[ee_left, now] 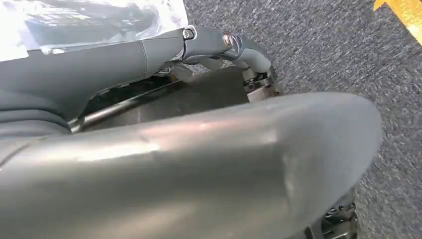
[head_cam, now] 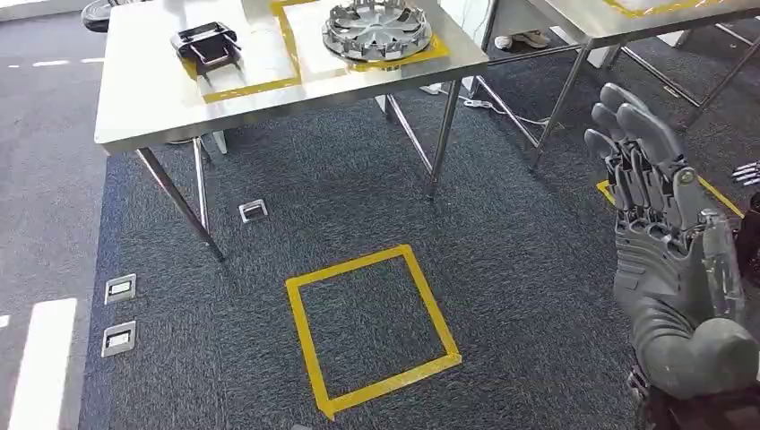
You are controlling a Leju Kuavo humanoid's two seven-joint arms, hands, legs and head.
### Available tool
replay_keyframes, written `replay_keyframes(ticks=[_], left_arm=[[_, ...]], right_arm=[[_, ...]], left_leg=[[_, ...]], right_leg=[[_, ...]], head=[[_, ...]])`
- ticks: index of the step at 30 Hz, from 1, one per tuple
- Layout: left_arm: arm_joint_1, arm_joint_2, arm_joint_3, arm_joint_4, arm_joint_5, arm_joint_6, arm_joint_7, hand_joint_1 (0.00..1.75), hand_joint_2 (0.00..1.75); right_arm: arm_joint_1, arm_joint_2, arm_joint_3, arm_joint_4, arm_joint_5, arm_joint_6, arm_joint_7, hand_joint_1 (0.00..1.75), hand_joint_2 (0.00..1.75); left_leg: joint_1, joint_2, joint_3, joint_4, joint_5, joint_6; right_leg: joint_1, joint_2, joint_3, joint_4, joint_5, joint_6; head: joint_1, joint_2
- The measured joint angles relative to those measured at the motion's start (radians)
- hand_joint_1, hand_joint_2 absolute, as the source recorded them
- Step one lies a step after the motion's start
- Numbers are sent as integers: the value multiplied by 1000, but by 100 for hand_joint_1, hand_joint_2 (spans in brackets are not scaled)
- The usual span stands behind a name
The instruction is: Take the parts from the cabinet and place them on the table.
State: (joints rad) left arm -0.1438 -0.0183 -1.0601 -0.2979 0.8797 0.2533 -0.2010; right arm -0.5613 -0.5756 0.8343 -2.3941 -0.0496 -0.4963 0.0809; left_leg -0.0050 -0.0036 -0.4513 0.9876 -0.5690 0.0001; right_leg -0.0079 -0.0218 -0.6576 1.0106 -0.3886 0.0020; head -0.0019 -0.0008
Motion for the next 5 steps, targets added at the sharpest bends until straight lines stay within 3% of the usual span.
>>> replay_keyframes(ticks=[2, 3, 5], left_arm=[[4, -1, 0, 0, -1, 0, 0, 0, 0], [3, -1, 0, 0, -1, 0, 0, 0, 0], [4, -2, 0, 0, -1, 0, -2, 0, 0]], right_arm=[[0, 0, -1, 1, 0, 2, 0, 0, 0], [0, 0, -1, 2, 0, 3, 0, 0, 0], [1, 0, -1, 3, -3, 3, 2, 0, 0]], left_leg=[[5, 1, -4, -10, 17, 23], [6, 5, -8, -9, 25, 29], [5, 8, -21, -9, 36, 38]], right_leg=[[-4, 2, -1, -5, 9, 13], [-6, 10, -8, 12, -15, 18], [-7, 14, -53, 139, -107, 25]], head=[[0, 0], [3, 0], [12, 0]])
